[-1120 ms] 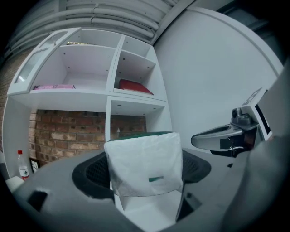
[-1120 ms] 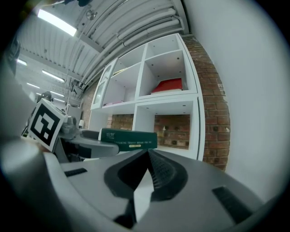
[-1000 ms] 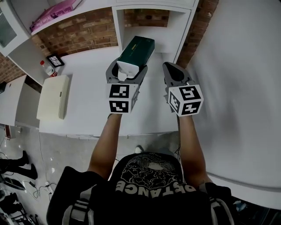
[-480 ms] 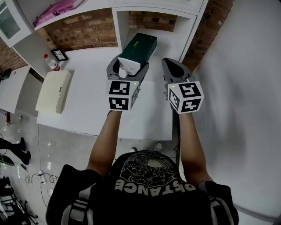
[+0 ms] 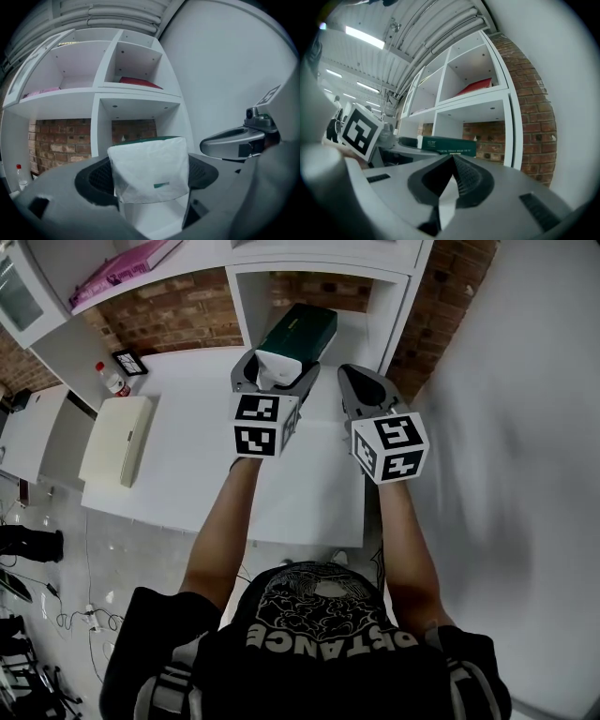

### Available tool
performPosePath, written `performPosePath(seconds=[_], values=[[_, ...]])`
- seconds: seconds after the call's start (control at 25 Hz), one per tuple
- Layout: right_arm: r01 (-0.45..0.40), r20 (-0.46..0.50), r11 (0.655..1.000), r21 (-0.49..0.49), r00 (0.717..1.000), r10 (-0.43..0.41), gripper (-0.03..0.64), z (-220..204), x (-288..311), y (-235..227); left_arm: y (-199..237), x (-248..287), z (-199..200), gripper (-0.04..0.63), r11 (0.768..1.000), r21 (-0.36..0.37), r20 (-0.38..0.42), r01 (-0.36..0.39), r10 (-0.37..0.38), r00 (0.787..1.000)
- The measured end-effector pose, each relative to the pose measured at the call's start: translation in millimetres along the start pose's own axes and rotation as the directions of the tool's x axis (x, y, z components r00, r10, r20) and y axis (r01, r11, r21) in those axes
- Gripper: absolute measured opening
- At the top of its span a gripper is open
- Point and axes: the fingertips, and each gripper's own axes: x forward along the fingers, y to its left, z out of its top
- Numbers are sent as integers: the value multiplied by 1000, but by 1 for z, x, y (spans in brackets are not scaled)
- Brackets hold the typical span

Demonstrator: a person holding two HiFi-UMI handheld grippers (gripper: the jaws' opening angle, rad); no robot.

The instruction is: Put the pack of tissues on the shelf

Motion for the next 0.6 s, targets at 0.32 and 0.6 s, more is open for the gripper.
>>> performPosePath(seconds=[0.32,0.6], values=[[-3,-12,1000,-4,1000,3,3,-6,-1,-10,-2,46,0,423,1000,-7,-19,30,-30,999],[3,-31,1000,-9,1000,-3,3,-12,0,-21,-2,79,-6,425,999,-11,-45,49,-49,998]])
